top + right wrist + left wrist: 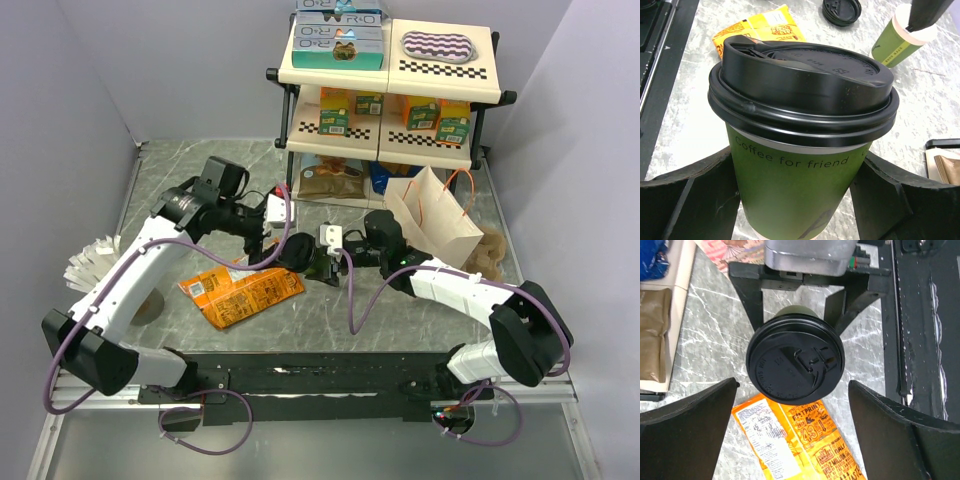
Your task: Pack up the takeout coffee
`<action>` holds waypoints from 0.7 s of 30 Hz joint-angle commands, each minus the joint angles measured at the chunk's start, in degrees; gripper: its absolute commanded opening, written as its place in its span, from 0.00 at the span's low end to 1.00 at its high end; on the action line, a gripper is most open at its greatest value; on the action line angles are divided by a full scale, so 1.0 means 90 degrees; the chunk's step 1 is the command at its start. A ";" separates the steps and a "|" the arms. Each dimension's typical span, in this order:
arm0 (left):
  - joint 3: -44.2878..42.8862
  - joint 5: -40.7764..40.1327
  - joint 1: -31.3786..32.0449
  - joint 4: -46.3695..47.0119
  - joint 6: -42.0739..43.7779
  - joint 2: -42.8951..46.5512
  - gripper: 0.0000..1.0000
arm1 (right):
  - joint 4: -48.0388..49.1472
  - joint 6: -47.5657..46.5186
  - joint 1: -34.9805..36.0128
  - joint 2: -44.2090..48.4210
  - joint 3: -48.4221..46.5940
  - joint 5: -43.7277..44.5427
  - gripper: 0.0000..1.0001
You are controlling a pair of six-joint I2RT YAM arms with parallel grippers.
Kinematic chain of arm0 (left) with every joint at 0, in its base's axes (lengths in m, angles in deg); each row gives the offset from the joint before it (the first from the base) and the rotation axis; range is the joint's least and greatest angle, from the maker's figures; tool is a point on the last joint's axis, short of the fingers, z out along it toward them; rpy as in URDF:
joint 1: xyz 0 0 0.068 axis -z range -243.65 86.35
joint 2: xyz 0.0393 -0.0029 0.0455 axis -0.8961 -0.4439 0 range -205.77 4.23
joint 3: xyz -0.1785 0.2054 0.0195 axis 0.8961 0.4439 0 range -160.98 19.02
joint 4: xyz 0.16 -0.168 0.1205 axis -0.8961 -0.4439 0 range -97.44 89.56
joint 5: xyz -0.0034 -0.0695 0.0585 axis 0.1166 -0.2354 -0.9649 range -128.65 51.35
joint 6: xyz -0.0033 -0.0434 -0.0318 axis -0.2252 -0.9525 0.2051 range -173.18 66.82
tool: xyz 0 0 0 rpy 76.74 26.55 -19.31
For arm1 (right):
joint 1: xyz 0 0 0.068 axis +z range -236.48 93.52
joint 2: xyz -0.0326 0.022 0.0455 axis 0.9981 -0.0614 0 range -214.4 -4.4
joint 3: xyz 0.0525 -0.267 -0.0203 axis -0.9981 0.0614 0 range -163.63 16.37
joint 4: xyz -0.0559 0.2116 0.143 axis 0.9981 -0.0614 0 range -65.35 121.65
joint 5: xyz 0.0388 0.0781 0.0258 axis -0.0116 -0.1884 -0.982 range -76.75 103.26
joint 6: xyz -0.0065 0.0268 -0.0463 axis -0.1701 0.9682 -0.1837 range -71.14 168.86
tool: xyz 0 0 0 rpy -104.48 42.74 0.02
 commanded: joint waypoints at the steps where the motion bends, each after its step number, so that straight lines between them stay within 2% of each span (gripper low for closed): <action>1: -0.0152 0.0007 0.0118 -0.0211 0.0487 -0.0022 0.99 | 0.0005 -0.0201 0.0060 0.0170 -0.0283 -0.0201 0.47; 21: 0.0190 -0.0443 0.0616 0.0365 0.0361 -0.0100 0.99 | -0.0142 -0.0436 0.0099 0.0111 -0.0449 -0.0299 0.46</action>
